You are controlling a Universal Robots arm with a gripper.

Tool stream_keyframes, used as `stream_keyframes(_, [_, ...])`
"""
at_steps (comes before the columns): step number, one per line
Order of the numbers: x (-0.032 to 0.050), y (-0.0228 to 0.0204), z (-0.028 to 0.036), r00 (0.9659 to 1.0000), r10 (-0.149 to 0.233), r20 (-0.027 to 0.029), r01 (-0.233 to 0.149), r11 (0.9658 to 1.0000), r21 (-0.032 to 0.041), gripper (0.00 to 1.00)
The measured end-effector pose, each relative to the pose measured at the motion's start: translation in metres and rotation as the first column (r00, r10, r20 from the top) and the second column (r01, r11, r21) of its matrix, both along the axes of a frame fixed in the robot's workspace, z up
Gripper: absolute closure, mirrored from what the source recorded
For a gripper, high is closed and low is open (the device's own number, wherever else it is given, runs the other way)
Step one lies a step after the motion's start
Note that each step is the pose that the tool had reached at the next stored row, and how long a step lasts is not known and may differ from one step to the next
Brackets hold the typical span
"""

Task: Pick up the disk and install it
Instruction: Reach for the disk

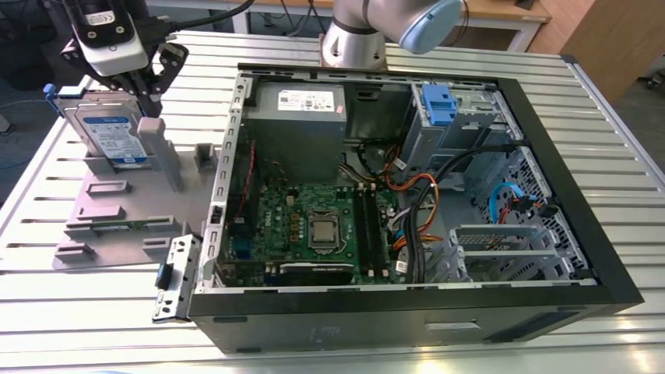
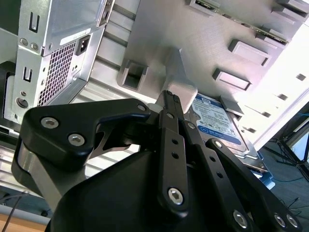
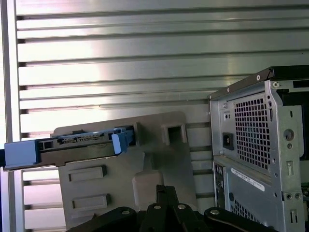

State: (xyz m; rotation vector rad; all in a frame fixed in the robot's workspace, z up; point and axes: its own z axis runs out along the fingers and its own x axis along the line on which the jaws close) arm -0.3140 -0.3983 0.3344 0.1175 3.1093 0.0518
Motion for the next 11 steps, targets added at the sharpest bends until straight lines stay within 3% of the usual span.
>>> stream_keyframes(11, [-0.0039, 0.0000, -0.0002, 1.0000, 0.000, -0.0001, 0.000, 1.0000, 0.0000, 0.89])
